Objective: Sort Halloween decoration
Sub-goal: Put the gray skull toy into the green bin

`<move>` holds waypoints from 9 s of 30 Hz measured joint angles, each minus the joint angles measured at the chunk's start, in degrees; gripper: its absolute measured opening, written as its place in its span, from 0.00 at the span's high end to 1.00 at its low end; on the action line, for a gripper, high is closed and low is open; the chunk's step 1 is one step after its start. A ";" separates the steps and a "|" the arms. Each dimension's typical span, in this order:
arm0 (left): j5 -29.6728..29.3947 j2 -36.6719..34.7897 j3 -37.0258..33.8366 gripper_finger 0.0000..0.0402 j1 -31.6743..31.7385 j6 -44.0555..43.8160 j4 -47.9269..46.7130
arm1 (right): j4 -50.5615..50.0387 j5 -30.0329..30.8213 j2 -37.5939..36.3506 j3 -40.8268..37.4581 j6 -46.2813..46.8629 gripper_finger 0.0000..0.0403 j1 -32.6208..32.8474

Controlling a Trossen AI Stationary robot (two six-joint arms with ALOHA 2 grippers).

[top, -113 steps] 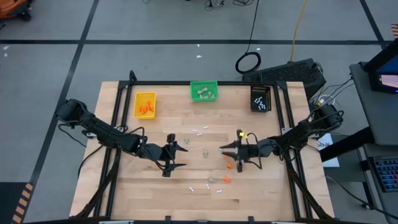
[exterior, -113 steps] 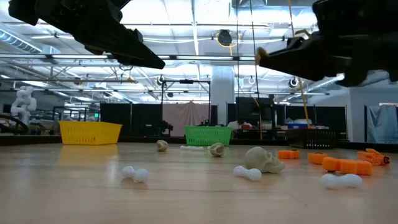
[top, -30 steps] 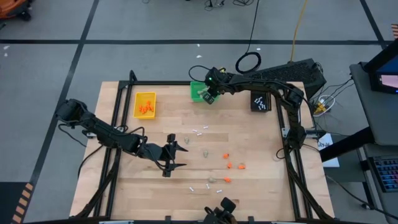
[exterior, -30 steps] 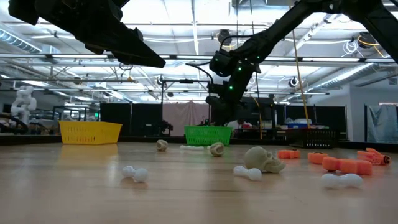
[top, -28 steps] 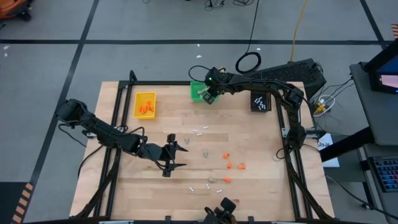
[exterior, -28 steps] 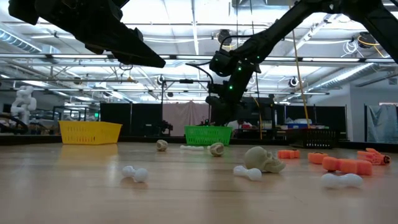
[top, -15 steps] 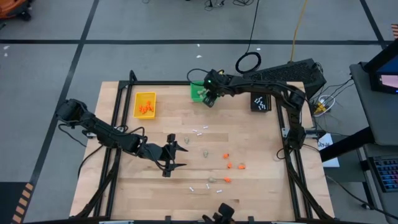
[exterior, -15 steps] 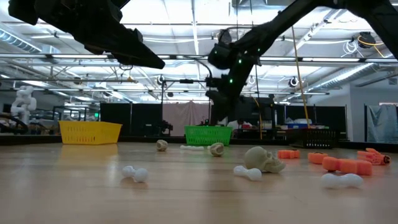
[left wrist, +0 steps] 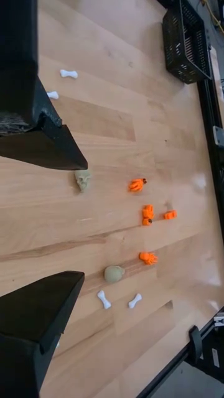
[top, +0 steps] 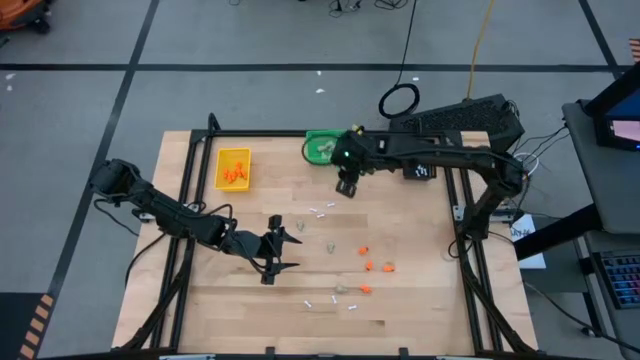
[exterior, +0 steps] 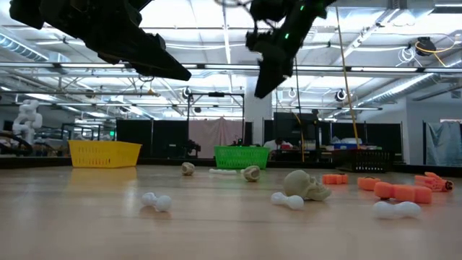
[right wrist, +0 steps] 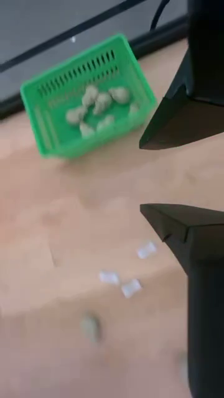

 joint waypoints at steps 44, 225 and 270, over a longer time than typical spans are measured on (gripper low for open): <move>-11.76 10.27 -0.02 0.31 6.88 -5.71 -2.35 | 50.83 6.37 -7.87 -43.08 13.98 0.66 29.63; 21.38 20.28 -0.15 0.71 19.11 9.14 0.46 | 50.46 9.22 -7.80 -43.01 13.54 0.66 29.61; 15.51 18.56 -2.61 0.41 16.13 0.13 4.72 | 50.02 9.06 -7.80 -43.01 13.54 0.66 29.63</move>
